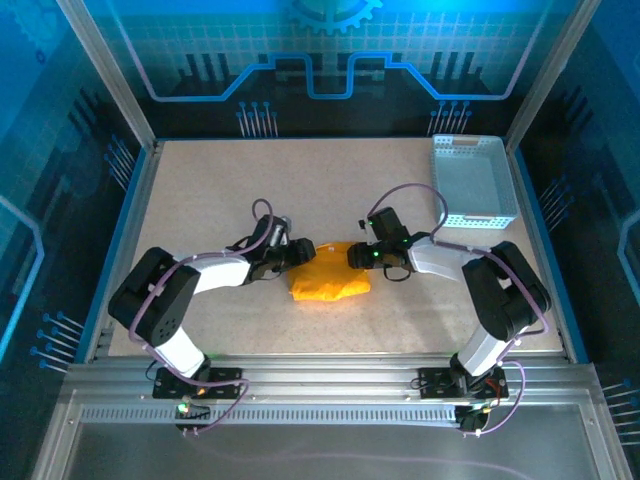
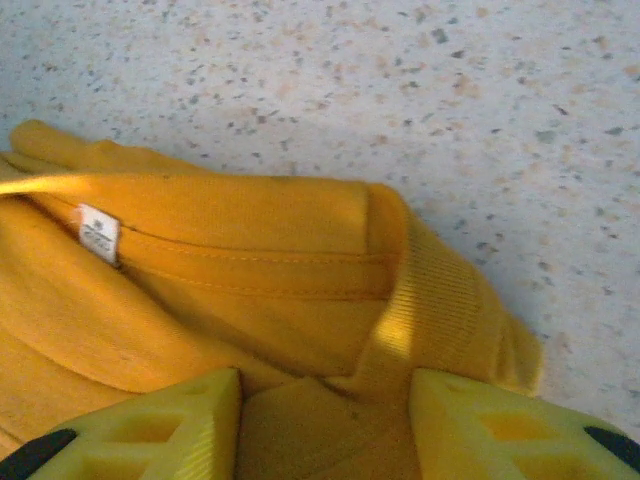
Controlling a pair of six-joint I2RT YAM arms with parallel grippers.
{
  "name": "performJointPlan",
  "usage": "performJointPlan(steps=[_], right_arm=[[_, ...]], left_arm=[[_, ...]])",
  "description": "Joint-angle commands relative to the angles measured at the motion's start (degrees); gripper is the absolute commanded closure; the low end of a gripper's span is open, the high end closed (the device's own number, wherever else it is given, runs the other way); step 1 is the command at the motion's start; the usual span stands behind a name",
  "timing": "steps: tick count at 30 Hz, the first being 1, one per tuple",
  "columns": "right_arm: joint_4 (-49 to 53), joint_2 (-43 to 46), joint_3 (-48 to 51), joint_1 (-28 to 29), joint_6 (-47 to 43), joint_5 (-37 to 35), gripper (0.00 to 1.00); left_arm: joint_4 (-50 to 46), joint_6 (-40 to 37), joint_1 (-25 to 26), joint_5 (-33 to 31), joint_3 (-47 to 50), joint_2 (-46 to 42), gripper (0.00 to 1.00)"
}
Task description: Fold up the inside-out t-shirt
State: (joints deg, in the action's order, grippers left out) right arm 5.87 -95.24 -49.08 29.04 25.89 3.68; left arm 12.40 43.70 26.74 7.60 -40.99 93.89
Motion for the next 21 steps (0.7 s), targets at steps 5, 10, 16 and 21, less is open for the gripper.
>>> performJointPlan(steps=[5,10,16,21], right_arm=[[6.7,10.49,0.38,-1.09,-2.96,-0.02,0.44],[11.59,17.68,3.1,0.22,-1.09,-0.84,0.37],[10.68,16.11,6.79,3.63,4.46,0.42,0.37],[7.35,10.38,7.47,4.22,7.24,0.79,0.42]], left_arm=[[-13.53,-3.71,-0.22,-3.26,-1.07,-13.16,0.29],[-32.43,-4.5,6.48,-15.09,-3.73,-19.24,0.19],[-23.4,5.15,8.07,-8.18,4.84,-17.33,0.13],[-10.32,9.01,8.02,-3.77,7.8,-11.29,0.16]])
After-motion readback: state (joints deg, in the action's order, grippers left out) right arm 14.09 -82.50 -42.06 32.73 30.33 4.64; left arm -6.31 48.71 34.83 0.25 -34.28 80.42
